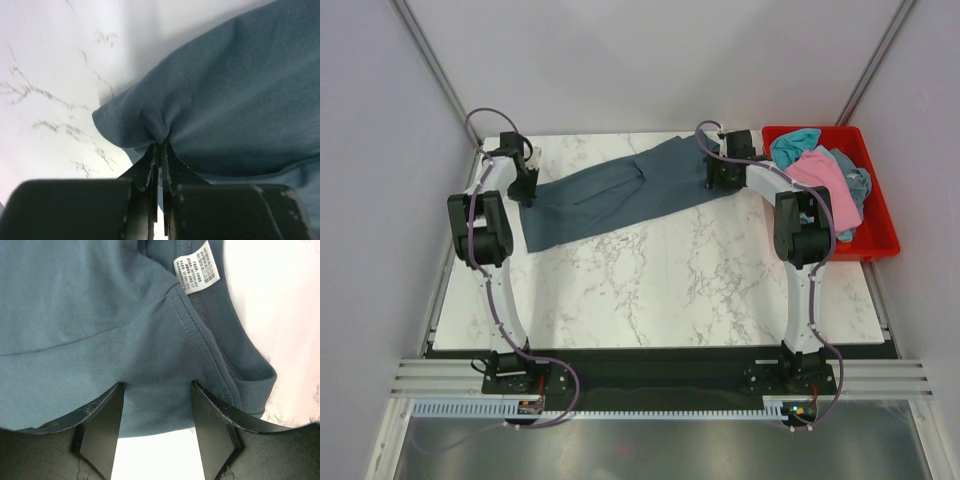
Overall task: Fold and stack the t-shirts
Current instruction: Fold the tshirt
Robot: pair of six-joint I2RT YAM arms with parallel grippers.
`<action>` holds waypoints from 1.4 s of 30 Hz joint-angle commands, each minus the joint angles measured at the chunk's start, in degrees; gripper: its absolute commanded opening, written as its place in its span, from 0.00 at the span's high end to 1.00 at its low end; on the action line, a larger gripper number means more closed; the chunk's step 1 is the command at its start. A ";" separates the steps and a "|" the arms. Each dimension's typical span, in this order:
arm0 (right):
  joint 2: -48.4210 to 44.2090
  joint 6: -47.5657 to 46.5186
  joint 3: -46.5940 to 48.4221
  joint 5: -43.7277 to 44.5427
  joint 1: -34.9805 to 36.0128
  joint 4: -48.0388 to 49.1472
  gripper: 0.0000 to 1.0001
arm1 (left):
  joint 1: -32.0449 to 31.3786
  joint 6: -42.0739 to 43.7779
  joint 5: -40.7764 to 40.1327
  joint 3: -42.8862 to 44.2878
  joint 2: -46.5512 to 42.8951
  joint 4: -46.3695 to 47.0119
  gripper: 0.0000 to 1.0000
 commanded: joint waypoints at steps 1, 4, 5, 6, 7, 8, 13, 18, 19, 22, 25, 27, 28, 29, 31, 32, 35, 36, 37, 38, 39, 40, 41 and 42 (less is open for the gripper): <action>2.52 0.48 3.37 0.25 -0.18 0.13 0.36 | 0.26 0.83 -0.90 -6.71 -4.57 -3.14 0.98; 3.58 0.57 5.30 0.08 -0.18 0.22 0.36 | 0.26 0.56 -0.63 -11.28 -7.73 -3.14 0.98; 4.10 0.57 5.74 0.08 -0.27 0.13 0.36 | 0.26 0.39 -0.20 -12.35 -8.62 -3.05 0.98; 4.45 0.57 6.71 -0.10 -0.27 0.13 0.36 | 0.18 0.21 -0.02 -14.27 -9.41 -3.13 0.98; 4.72 0.57 7.15 -0.27 -0.18 0.13 0.36 | 0.00 0.04 0.15 -15.34 -10.12 -3.14 0.98; 5.42 0.57 7.76 -0.62 -0.18 0.13 0.35 | 0.00 0.12 0.16 -16.48 -11.86 -3.14 0.98; 7.53 1.88 12.68 -2.38 -0.18 0.04 0.35 | -1.49 -0.23 -0.37 -24.65 -16.36 -2.17 0.98; 9.99 2.24 18.13 -2.30 0.17 0.83 0.35 | -3.08 -0.31 -1.69 -31.42 -21.88 -1.82 0.98; 10.17 2.06 18.58 -2.12 0.35 1.10 0.35 | -3.08 -0.32 -1.69 -31.95 -22.94 -1.82 0.97; 9.91 2.15 19.11 -1.68 0.44 1.27 0.35 | -2.90 -0.40 -2.39 -31.44 -26.90 -2.25 0.56; 7.19 2.15 17.62 -2.03 0.44 1.27 0.34 | -2.90 -0.14 -1.52 -27.92 -31.03 -6.12 0.36; 4.29 2.23 15.96 -2.12 0.35 1.10 0.34 | -2.81 0.39 -0.29 -25.21 -32.35 -7.52 0.31; 3.24 2.58 15.42 -2.30 0.26 0.92 0.34 | -2.90 0.39 -0.02 -24.67 -32.79 -7.62 0.29; 1.40 3.46 14.11 -2.73 0.26 0.92 0.34 | -2.81 0.13 0.42 -24.14 -32.71 -7.62 0.28; -0.02 5.13 12.79 -3.70 -0.09 0.57 0.33 | -2.90 -0.05 0.86 -23.87 -31.84 -7.53 0.28; -1.07 7.66 11.39 -5.01 -0.26 0.57 0.33 | -2.81 -0.49 1.03 -23.61 -30.61 -7.44 0.28; -2.74 11.97 8.75 -7.65 -1.14 0.57 0.33 | -2.81 -0.49 0.77 -23.08 -27.72 -6.13 0.28; -3.01 14.69 6.47 -9.40 -1.49 0.74 0.33 | -2.73 -0.40 0.77 -22.38 -26.92 -5.86 0.28; -3.19 16.02 5.49 -10.55 -1.67 1.18 0.33 | -2.64 -0.14 0.60 -21.94 -26.13 -5.34 0.28; -3.19 17.08 3.74 -11.34 -1.85 1.53 0.33 | -2.46 -0.05 0.07 -20.98 -24.21 -5.16 0.28; -3.19 19.18 2.77 -12.74 -2.11 1.89 0.33 | -2.29 -0.05 0.07 -20.45 -23.49 -4.98 0.28; -3.10 20.15 2.06 -13.19 -2.37 2.67 0.33 | -1.94 0.12 0.07 -19.92 -22.70 -4.72 0.28; -3.01 21.03 0.58 -13.80 -2.64 3.11 0.33 | -1.76 0.30 -0.11 -18.96 -21.39 -4.63 0.28; -2.93 22.17 0.13 -14.94 -2.73 3.82 0.33 | -1.59 0.30 -0.28 -18.43 -20.68 -4.46 0.28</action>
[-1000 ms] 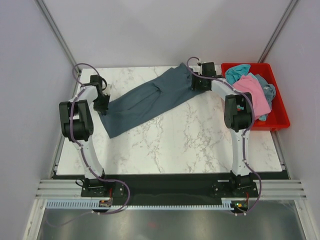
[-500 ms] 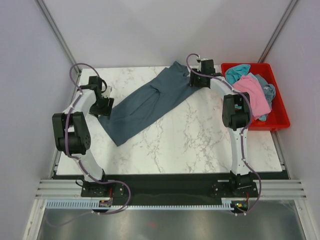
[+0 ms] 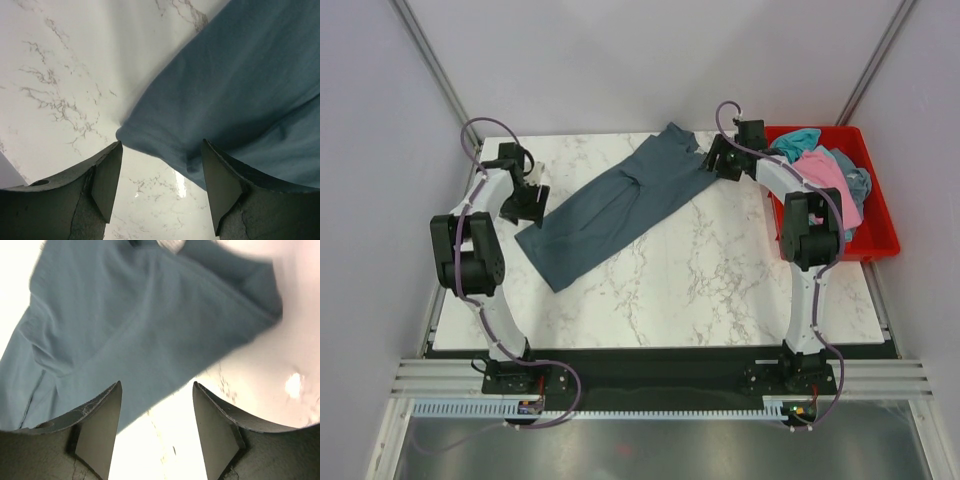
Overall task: Fold and stack the t-shirts
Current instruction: Fold the tshirt
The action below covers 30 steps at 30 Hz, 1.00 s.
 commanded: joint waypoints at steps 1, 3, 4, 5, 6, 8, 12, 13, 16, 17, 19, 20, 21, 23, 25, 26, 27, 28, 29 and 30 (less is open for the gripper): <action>-0.63 6.99 -3.31 -4.92 -0.78 1.90 0.33 | 0.93 0.82 -0.46 4.15 2.39 1.08 0.28; -0.63 7.26 -4.27 -5.45 -1.05 2.07 0.33 | 1.28 1.53 -1.33 5.56 4.14 1.34 0.28; -0.63 7.35 -4.62 -5.45 -1.31 2.08 0.33 | 1.63 1.79 -1.60 6.09 4.76 1.34 0.28; -0.54 7.17 -5.24 -5.28 -1.48 2.16 0.33 | 1.89 1.97 -1.78 6.79 5.29 1.34 0.28; -0.37 7.09 -5.42 -5.01 -1.57 2.08 0.33 | 1.98 2.23 -1.86 7.06 5.99 1.43 0.28; 0.16 6.74 -5.51 -4.57 -1.49 2.16 0.33 | 2.25 2.58 -2.30 7.41 6.87 1.60 0.28; 3.31 6.03 -3.49 -4.22 -1.57 3.13 0.34 | 2.95 3.20 -2.83 6.88 8.36 1.69 0.28; 3.85 5.86 -2.88 -3.96 -1.49 3.04 0.34 | 3.30 3.46 -3.09 6.62 8.80 1.69 0.29; 5.96 5.15 -0.24 -3.17 -1.49 3.22 0.35 | 3.83 3.64 -3.18 5.74 9.33 1.87 0.30; 6.31 5.15 0.11 -2.73 -1.49 3.31 0.35 | 3.83 3.81 -3.18 5.57 9.42 1.95 0.30; 7.10 5.15 0.64 -2.03 -1.49 3.39 0.36 | 3.92 3.99 -3.27 5.48 9.68 1.87 0.31; 7.37 5.15 0.82 -1.85 -1.49 3.57 0.36 | 3.92 4.08 -3.36 5.39 10.03 1.87 0.33; 7.89 5.24 0.99 -1.85 -1.40 3.74 0.39 | 3.92 4.08 -3.36 5.39 10.30 1.87 0.34; 8.42 5.33 1.61 -1.41 -1.31 3.92 0.42 | 4.01 4.25 -3.27 5.13 10.74 1.95 0.38; 9.12 5.15 2.49 -1.06 -1.40 4.01 0.47 | 4.01 4.52 -3.45 4.69 11.00 1.87 0.42; 9.30 5.24 2.66 -0.97 -1.31 4.01 0.48 | 4.09 4.69 -3.27 4.34 11.00 1.95 0.48; 9.56 5.07 3.10 -0.71 -1.22 4.10 0.49 | 4.09 4.87 -3.10 3.72 10.92 1.87 0.50; 9.57 4.98 3.28 -0.62 -1.22 4.18 0.49 | 4.09 4.96 -3.10 3.37 10.92 1.87 0.53; 9.65 4.89 3.37 -0.53 -1.31 4.27 0.52 | 4.09 4.96 -3.01 3.19 10.74 1.87 0.55; 9.91 4.80 3.54 -0.44 -1.31 4.36 0.54 | 4.09 4.87 -2.92 2.84 10.74 1.87 0.57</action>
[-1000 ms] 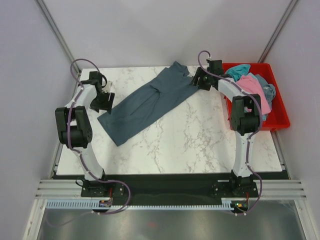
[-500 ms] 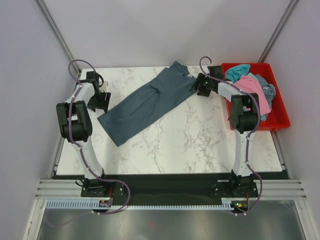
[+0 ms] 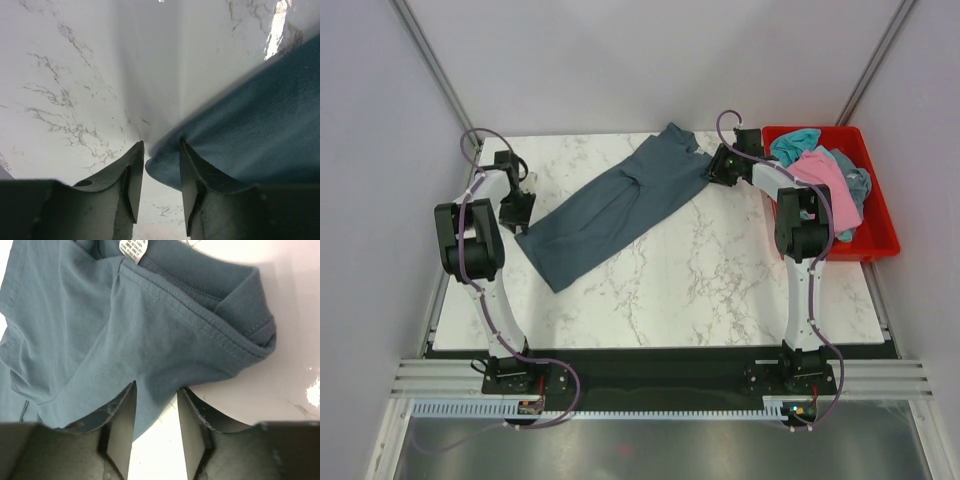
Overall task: Fold and stack the t-shirts
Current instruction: Fold the tshirt
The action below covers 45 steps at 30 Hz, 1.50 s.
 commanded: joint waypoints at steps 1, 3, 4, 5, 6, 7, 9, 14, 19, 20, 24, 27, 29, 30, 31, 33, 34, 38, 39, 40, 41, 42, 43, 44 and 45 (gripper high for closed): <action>2.14 -0.75 2.25 1.96 0.13 0.47 0.55 | 0.36 2.33 0.07 -1.44 0.38 0.36 0.58; 2.57 -0.84 2.61 2.14 0.22 0.65 0.60 | 0.36 2.51 0.51 -2.06 0.29 0.18 0.68; 2.84 -1.01 3.22 2.14 0.13 0.73 0.61 | 0.36 2.51 0.69 -2.67 0.21 0.10 0.72; 3.01 -0.93 3.49 2.14 0.22 0.82 0.65 | 0.36 2.60 0.95 -3.03 0.12 -0.25 0.83; 3.45 -1.01 3.84 2.14 0.13 0.82 0.67 | 0.36 2.68 1.04 -3.38 -0.06 -0.34 0.91; 3.63 -1.10 4.45 2.14 0.22 0.91 0.70 | 0.36 2.51 1.39 -4.34 -0.58 -0.34 0.98; 4.33 -1.02 5.07 2.14 0.31 1.09 0.75 | 0.36 2.42 2.27 -5.22 -1.37 -1.04 0.98; 5.56 -1.54 7.96 2.84 0.92 1.44 0.88 | -0.08 1.98 4.12 -10.75 -6.64 -2.01 0.98; 8.20 -1.89 13.32 3.72 2.15 1.96 0.91 | -2.45 1.98 4.12 -18.31 -10.86 -2.01 0.98; 8.90 -1.89 14.03 3.90 2.42 2.40 0.91 | -2.98 1.98 4.12 -19.28 -11.91 -2.01 0.98; 10.66 -1.81 18.07 4.34 3.56 3.46 0.90 | -6.66 1.98 4.12 -22.97 -14.56 -2.01 0.98; 12.33 -1.72 20.61 4.69 4.52 4.25 0.90 | -10.10 1.98 4.12 -24.91 -15.79 -2.01 0.98; 13.38 -1.72 21.68 5.04 4.88 4.78 0.90 | -10.97 1.98 4.12 -26.22 -16.23 -2.01 0.98; 13.56 -1.72 22.55 5.13 4.97 4.95 0.90 | -11.15 1.98 4.12 -26.58 -16.67 -2.01 0.98; 14.08 -1.63 22.82 5.56 5.14 5.39 0.90 | -11.16 1.98 4.12 -27.02 -16.93 -2.01 0.98; 14.61 -1.28 23.70 5.92 5.23 5.66 0.90 | -11.24 1.98 4.12 -28.16 -17.46 -2.01 0.98; 14.88 -1.28 23.88 6.62 5.23 6.00 0.90 | -11.24 1.98 4.12 -28.51 -17.72 -2.01 0.98; 15.58 -1.98 25.46 7.94 5.23 6.10 0.90 | -11.59 1.98 4.12 -30.97 -19.22 -2.01 0.98; 15.58 -1.98 25.55 8.12 5.23 6.10 0.91 | -11.86 1.98 4.12 -31.50 -20.00 -2.01 0.98; 15.41 -2.24 25.55 8.29 5.23 6.10 0.91 | -12.03 1.98 4.12 -31.94 -20.45 -2.01 0.98; 15.15 -2.33 25.03 8.21 5.23 6.10 0.91 | -12.47 1.98 4.12 -32.21 -20.80 -2.01 0.98; 14.88 -2.33 24.50 8.29 5.23 6.10 0.91 | -12.65 1.98 4.12 -32.03 -21.15 -2.01 0.98; 14.10 -2.33 24.06 8.29 5.23 6.01 0.91 | -12.82 1.98 4.12 -31.95 -21.33 -2.01 0.98; 13.83 -2.42 23.27 8.21 5.23 5.92 0.91 | -13.35 1.98 4.12 -31.86 -21.76 -2.01 0.98; 13.48 -2.51 22.92 8.12 5.23 5.92 0.91 | -13.61 1.98 4.12 -31.86 -21.86 -2.01 0.98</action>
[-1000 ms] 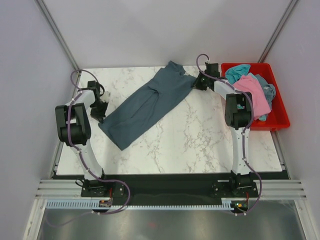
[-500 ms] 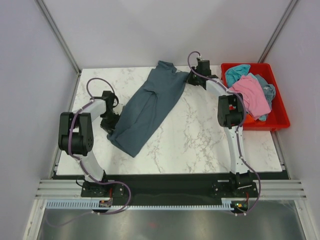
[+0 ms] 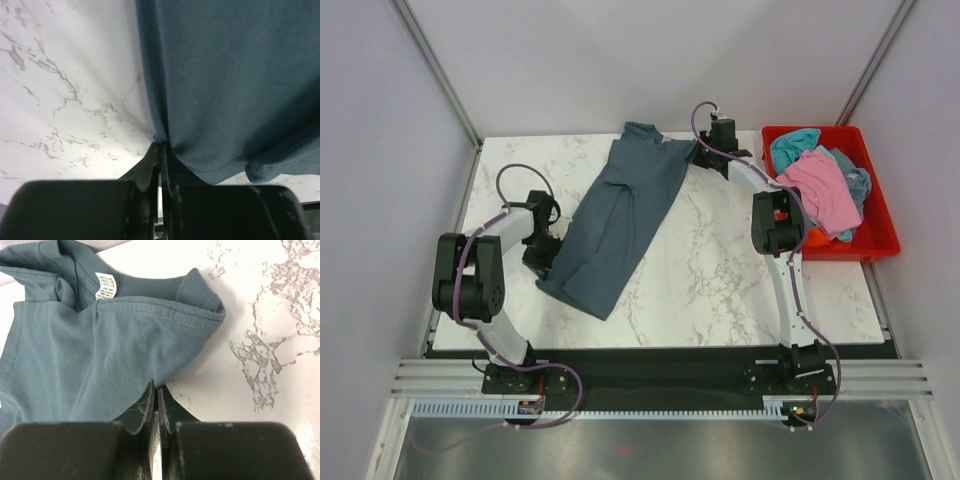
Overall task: Fold and stack the t-shirts
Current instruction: Fold the tshirt
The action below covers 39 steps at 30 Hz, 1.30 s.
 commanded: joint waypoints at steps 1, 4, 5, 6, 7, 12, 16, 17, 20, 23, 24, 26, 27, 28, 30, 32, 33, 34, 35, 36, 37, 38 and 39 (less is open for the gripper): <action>-2.09 -0.94 0.03 1.45 -0.15 2.27 0.91 | -1.46 1.31 1.17 -1.30 -1.40 -1.64 0.98; -2.70 -1.55 -0.68 1.45 -0.15 2.18 0.91 | -3.13 -0.80 3.54 -1.13 -2.01 -5.25 0.98; -2.88 -1.64 -0.76 1.36 -0.15 2.09 0.91 | -4.01 -0.80 3.54 -1.04 -2.36 -5.25 0.98; -2.88 -1.90 -0.85 1.36 -0.15 2.09 0.91 | -4.45 -0.80 3.54 -0.95 -2.45 -5.25 0.98; -3.23 -2.08 -0.94 1.54 -0.15 2.01 0.91 | -4.89 -0.80 3.54 -0.95 -2.54 -5.25 0.98; -4.55 -3.13 -2.43 1.80 -0.15 1.74 0.91 | -7.26 -0.54 18.66 -0.77 -2.98 -6.65 0.98; -4.64 -4.01 -2.26 2.42 -0.15 1.48 0.91 | -8.94 -0.45 19.62 -0.77 -3.07 -6.74 0.98; -4.55 -4.45 -1.82 2.77 -0.15 1.57 0.91 | -9.81 -0.45 19.62 -0.69 -3.07 -6.74 0.98; -4.37 -4.98 -1.29 3.38 -0.15 1.57 0.91 | -10.52 -0.45 19.62 -0.60 -3.42 -6.74 0.98; -5.60 -5.94 -2.52 3.47 -0.15 1.22 0.91 | -10.52 -0.45 19.62 -0.33 -4.56 -6.74 0.98; -6.39 -6.21 -2.87 3.47 -0.32 0.87 0.91 | -10.43 -0.45 19.62 -0.33 -4.82 -6.74 0.98; -7.18 -6.47 -4.10 3.65 -0.32 0.69 0.91 | -10.43 -0.45 19.62 -0.25 -5.61 -6.74 0.98; -7.88 -7.00 -4.54 3.74 -0.24 0.60 0.89 | -10.52 -0.45 19.62 -0.16 -6.23 -6.74 0.98; -8.33 -7.35 -5.07 3.56 -0.32 0.60 0.87 | -10.26 -0.45 19.62 0.28 -6.76 -6.74 0.98; -9.20 -8.31 -5.51 3.47 -0.32 0.51 0.81 | -9.73 -0.45 19.62 2.03 -8.95 -6.74 0.98; -9.47 -8.49 -5.60 3.47 -0.32 0.34 0.79 | -9.20 -0.45 19.62 5.02 -10.79 -6.74 0.98; -9.21 -8.58 -5.60 3.47 -0.41 0.34 0.78 | -9.20 -0.45 19.62 5.90 -10.80 -6.74 0.98; -9.30 -8.58 -5.69 3.56 -0.41 0.34 0.76 | -9.29 -0.45 19.62 7.21 -10.72 -6.74 0.98; -9.12 -8.50 -5.77 3.65 -0.32 0.34 0.75 | -9.38 -0.45 19.62 7.57 -10.45 -6.74 0.98; -9.21 -8.49 -5.77 3.65 -0.32 0.34 0.71 | -9.46 -0.45 19.62 7.92 -9.67 -6.74 0.98; -9.12 -8.58 -6.04 3.82 -0.24 0.34 0.69 | -9.81 -0.45 19.62 8.80 -9.14 -6.74 0.98; -9.29 -8.50 -6.21 4.08 -0.32 0.34 0.67 | -10.16 -0.45 19.62 9.33 -8.70 -6.74 0.98; -9.91 -8.58 -6.56 4.26 -0.15 0.34 0.66 | -10.43 -0.45 19.62 10.81 -7.74 -6.74 0.98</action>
